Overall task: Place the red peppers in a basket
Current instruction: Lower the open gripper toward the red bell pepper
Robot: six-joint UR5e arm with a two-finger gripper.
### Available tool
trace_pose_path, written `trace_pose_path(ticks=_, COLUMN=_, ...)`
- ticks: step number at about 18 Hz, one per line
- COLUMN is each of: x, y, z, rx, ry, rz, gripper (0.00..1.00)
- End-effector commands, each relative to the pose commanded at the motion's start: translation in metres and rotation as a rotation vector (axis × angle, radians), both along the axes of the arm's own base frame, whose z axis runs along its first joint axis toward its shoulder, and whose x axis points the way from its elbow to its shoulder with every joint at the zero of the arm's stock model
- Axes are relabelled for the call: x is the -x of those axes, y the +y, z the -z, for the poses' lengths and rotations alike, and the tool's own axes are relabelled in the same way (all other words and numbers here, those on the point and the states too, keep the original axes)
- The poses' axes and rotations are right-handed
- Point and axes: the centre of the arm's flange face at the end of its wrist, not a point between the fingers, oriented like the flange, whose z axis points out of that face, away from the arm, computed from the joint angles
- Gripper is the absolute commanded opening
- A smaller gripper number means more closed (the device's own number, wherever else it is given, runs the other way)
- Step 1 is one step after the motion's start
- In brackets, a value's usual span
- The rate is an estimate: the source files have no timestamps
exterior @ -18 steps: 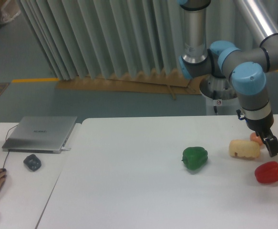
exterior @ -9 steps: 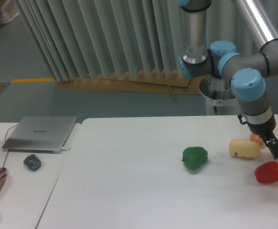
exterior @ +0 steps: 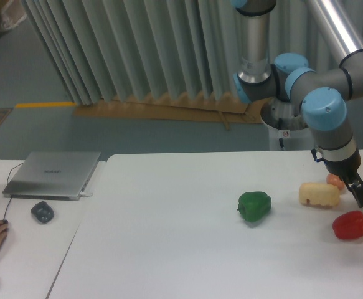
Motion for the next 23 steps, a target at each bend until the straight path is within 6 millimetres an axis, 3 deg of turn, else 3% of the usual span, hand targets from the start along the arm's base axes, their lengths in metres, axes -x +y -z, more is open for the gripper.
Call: trace_pose_path(ticks=23, x=0.0075, y=-0.0044, z=0.0007, rx=-0.029, ry=0.004, rz=-0.053, gripper=1.0)
